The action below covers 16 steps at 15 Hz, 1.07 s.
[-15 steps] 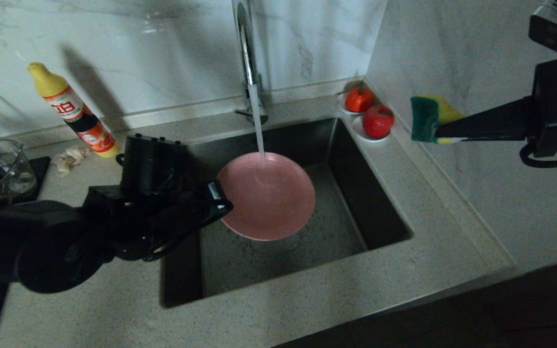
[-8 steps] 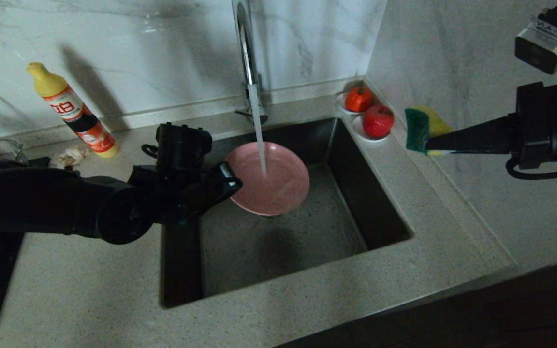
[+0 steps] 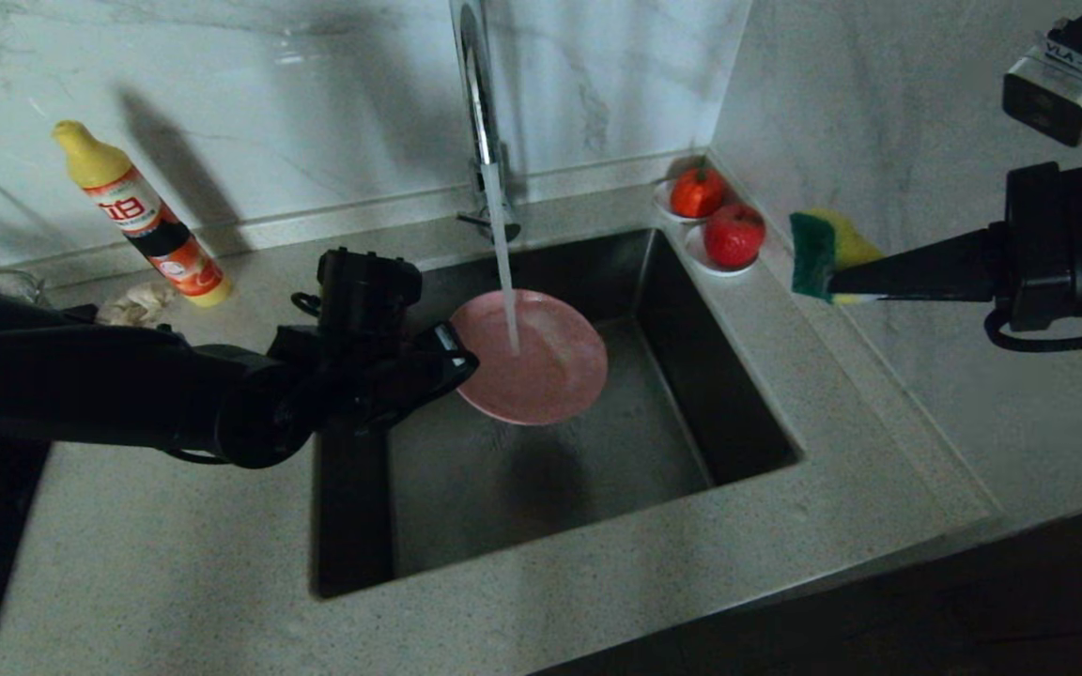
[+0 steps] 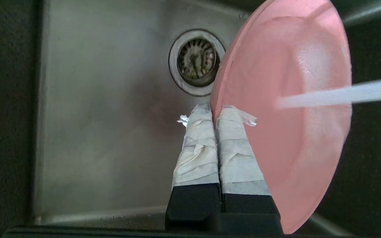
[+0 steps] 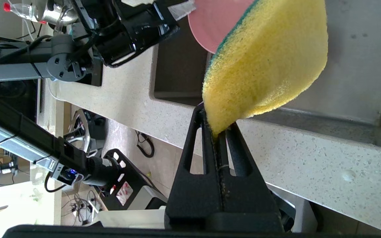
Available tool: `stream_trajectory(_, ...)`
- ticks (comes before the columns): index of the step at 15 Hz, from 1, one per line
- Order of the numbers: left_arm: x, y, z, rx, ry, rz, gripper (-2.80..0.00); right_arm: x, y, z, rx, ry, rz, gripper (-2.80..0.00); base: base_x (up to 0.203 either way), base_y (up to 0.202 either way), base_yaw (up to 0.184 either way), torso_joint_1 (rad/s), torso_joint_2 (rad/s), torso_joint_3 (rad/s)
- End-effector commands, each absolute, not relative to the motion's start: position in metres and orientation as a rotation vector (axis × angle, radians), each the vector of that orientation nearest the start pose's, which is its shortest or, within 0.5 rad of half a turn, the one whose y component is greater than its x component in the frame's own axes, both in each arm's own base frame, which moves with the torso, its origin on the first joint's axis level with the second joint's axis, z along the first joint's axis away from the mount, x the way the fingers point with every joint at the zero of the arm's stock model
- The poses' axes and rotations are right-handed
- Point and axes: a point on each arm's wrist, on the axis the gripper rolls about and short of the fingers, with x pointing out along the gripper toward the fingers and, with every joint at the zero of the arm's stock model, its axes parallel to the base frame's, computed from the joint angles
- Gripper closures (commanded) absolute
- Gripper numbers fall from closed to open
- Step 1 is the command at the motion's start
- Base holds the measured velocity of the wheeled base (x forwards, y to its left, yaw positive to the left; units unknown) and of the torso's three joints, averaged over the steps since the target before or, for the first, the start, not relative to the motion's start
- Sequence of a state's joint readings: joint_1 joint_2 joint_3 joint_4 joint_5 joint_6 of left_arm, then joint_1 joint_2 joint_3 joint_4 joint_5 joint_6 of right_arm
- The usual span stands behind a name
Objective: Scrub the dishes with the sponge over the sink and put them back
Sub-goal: Rinse the plate
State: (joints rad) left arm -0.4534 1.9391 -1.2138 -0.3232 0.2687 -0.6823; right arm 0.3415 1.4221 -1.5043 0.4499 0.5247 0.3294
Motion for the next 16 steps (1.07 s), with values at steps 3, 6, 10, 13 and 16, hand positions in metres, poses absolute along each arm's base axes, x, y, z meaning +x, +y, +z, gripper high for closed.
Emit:
stream_trajectory(3, 0.344, -0.17, 0.174, -0.52, 0.445, -0.058, 0.0, 0.2, 0.084, 0.351, 0.342, 0.519, 0.792, 0.0, 0.0, 0.0, 0.0, 0.0, 0.0, 0.0)
stream_trajectory(6, 0.342, -0.173, 0.174, -0.519, 0.451, -0.072, 0.0, 0.199, 0.083, 0.351, 0.342, 0.52, 0.792, 0.0, 0.0, 0.0, 0.0, 0.0, 0.0, 0.0)
stream_trajectory(10, 0.339, -0.16, 0.18, -0.524, 0.434, -0.047, 0.0, 0.198, 0.083, 0.349, 0.342, 0.527, 0.79, 0.0, 0.0, 0.0, 0.0, 0.0, 0.0, 0.0)
stream_trajectory(13, 0.329, -0.143, 0.199, -0.517, 0.383, -0.032, 0.0, 0.199, 0.083, 0.344, 0.344, 0.545, 0.784, 0.0, 0.0, 0.0, 0.0, 0.0, 0.0, 0.0)
stream_trajectory(16, 0.316, -0.127, 0.224, -0.49, 0.309, -0.033, 0.0, 0.198, 0.083, 0.34, 0.344, 0.56, 0.782, 0.0, 0.0, 0.0, 0.0, 0.0, 0.0, 0.0)
